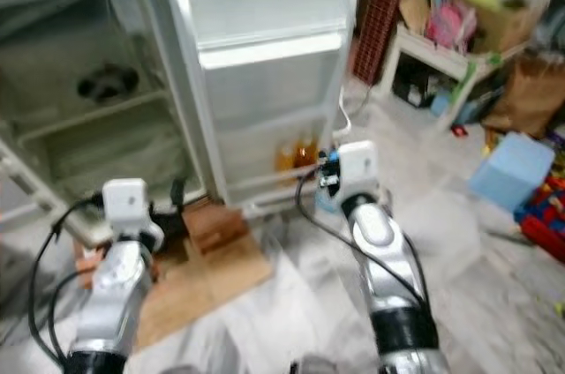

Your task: Restocking fridge

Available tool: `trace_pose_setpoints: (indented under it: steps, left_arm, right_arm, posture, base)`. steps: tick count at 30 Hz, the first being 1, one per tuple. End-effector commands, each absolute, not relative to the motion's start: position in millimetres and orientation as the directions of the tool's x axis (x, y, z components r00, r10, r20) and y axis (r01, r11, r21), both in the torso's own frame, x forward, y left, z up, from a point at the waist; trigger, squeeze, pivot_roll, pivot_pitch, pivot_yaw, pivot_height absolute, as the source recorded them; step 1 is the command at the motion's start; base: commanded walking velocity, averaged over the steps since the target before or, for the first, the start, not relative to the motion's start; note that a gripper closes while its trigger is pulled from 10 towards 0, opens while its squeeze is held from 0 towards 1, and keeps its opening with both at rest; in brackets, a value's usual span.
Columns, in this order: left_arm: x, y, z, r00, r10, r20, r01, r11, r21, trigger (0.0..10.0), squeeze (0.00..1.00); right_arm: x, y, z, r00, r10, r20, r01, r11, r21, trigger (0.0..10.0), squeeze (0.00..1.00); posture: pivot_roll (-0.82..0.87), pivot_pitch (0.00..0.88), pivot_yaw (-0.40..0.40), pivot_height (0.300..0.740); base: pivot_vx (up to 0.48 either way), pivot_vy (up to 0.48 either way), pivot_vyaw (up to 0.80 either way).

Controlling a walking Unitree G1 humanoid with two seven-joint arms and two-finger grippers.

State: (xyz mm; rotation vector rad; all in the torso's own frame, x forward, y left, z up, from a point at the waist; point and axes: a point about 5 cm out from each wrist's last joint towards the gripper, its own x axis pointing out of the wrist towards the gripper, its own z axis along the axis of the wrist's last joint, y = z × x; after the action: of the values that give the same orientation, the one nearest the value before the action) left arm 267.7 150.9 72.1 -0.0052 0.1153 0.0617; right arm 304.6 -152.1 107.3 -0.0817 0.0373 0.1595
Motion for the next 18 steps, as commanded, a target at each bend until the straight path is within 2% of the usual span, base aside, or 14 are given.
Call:
trace_pose_setpoints:
  steps: [1, 12, 14, 18]
  left_arm:
    - [269.4, 161.6, 74.6, 0.989, 0.105, -0.108, -0.102, 0.994, 0.028, 10.0, 0.00]
    - [268.7, 162.4, 71.7, 0.983, 0.134, -0.124, -0.132, 0.991, 0.024, 10.0, 0.00]
    - [268.5, 163.0, 70.3, 0.980, 0.149, -0.135, -0.145, 0.989, 0.042, 10.0, 0.00]
    - [268.4, 164.4, 68.6, 0.977, 0.158, -0.143, -0.152, 0.987, 0.049, 10.0, 0.00]
  right_arm:
    - [307.9, -139.8, 118.4, 0.980, 0.199, 0.010, -0.198, 0.978, -0.068, 10.0, 0.00]
    - [305.7, -135.0, 117.1, 0.967, 0.254, 0.007, -0.253, 0.964, -0.086, 10.0, 0.00]
    - [304.7, -132.5, 117.1, 0.962, 0.271, 0.011, -0.270, 0.959, -0.085, 10.0, 0.00]
    - [304.3, -130.2, 118.9, 0.958, 0.285, 0.024, -0.282, 0.955, -0.091, 10.0, 0.00]
  posture:
    - [0.02, 0.031, -0.019, 0.740]
    - [0.02, 0.032, -0.018, 0.740]
    - [0.02, 0.033, -0.019, 0.740]
    - [0.02, 0.032, -0.019, 0.740]
  base:
    - [0.480, 0.000, 0.00]
    - [0.413, 0.000, 0.00]
    - [0.000, 0.000, 0.00]
    - [0.000, 0.000, 0.53]
